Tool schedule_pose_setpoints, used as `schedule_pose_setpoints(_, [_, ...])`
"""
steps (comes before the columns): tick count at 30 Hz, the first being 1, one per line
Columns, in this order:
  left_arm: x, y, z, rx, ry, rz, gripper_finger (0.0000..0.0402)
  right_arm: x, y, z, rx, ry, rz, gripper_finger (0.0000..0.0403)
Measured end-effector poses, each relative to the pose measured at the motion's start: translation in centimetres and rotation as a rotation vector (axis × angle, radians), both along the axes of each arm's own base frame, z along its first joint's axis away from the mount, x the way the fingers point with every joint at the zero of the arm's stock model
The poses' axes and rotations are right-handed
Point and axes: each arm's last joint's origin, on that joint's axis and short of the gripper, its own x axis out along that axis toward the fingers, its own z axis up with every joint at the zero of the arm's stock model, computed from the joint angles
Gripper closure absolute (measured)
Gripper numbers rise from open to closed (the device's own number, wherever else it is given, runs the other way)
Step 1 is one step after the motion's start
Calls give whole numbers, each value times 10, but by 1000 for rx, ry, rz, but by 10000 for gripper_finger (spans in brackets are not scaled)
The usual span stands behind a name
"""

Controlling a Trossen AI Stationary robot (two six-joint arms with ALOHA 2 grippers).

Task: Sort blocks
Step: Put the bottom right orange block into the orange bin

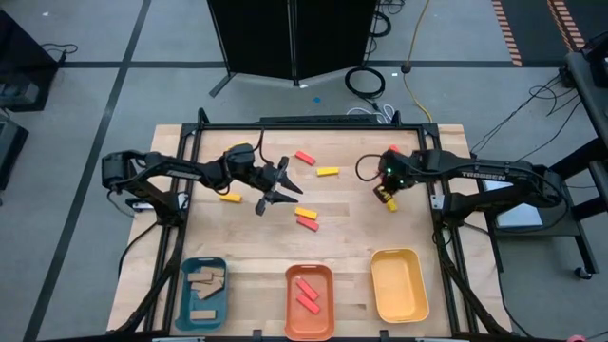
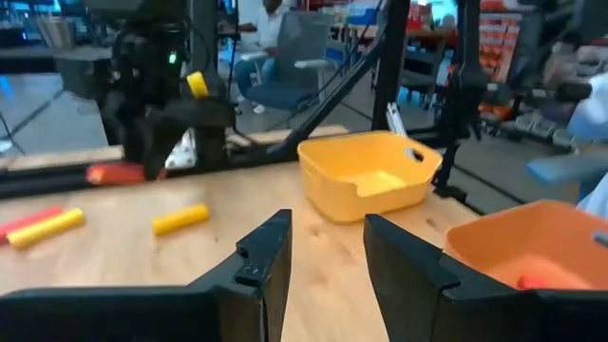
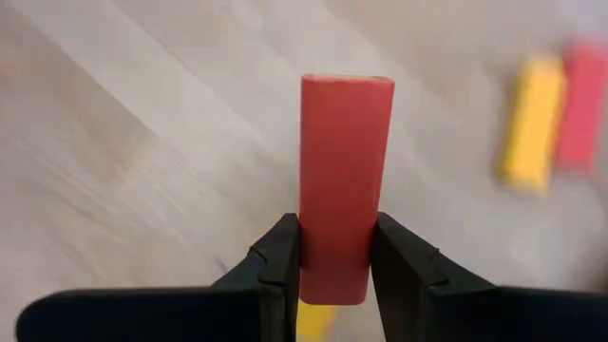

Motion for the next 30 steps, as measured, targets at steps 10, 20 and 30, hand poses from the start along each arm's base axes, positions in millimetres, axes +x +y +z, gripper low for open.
schedule_pose_setpoints(10, [4, -6, 7, -184, 27, 173, 272, 33, -6, 20, -161, -339, 376, 328])
schedule_pose_setpoints(20, [12, -37, 16, -152, -84, 330, 272, 48, 10, 20, -93, -633, 686, 328])
schedule_pose_setpoints(30, [14, -57, 16, -123, -102, 370, 272, 62, 46, 12, -83, -878, 853, 328])
